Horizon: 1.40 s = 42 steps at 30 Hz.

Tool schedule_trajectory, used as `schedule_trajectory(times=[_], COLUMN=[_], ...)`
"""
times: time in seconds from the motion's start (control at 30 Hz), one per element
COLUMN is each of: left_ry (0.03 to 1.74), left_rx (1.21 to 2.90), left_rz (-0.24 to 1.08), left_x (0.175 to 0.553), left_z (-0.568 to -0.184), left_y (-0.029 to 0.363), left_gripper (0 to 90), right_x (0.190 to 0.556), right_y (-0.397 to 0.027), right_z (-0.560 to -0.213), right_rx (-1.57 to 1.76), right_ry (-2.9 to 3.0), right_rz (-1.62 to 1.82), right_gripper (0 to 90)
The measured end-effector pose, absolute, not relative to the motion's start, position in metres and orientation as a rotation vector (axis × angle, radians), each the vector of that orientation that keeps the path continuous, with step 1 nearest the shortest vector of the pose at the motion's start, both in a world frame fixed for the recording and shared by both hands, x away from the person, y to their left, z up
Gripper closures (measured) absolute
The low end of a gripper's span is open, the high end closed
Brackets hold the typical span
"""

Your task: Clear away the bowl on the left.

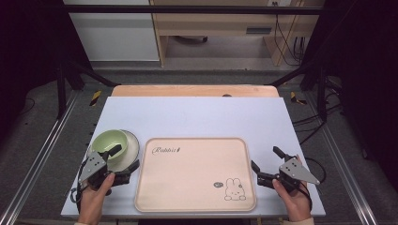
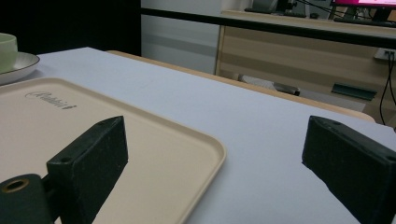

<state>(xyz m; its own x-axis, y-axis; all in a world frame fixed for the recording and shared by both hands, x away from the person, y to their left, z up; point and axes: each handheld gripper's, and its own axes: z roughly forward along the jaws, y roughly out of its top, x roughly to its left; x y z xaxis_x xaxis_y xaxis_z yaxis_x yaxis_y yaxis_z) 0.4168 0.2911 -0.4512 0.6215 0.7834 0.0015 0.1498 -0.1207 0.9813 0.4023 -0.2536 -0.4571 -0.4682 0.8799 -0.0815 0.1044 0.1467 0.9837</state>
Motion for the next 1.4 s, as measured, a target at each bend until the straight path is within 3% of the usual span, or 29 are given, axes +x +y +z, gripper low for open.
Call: schedule_trajectory(times=[0.43, 0.53, 1.03, 1.4], left_ry=[0.814, 0.816, 0.857, 0.995], left_rx=[1.627, 1.582, 1.552, 1.635], left_rz=[0.626, 0.571, 0.644, 0.729], left_x=[0.415, 0.413, 0.408, 0.421], left_z=[-0.451, -0.448, -0.439, -0.428], left_y=[0.294, 0.295, 0.310, 0.329], left_gripper=[5.2, 5.0, 5.0, 6.2], right_x=[0.403, 0.403, 0.403, 0.403], right_y=[-0.251, -0.251, -0.251, -0.252], right_z=[-0.459, -0.459, -0.459, -0.459], right_rx=[0.957, 0.959, 0.966, 0.969], right_ry=[1.734, 1.736, 1.727, 1.723], right_rz=[1.370, 1.370, 1.372, 1.369], right_gripper=[6.2, 6.3, 6.1, 6.1])
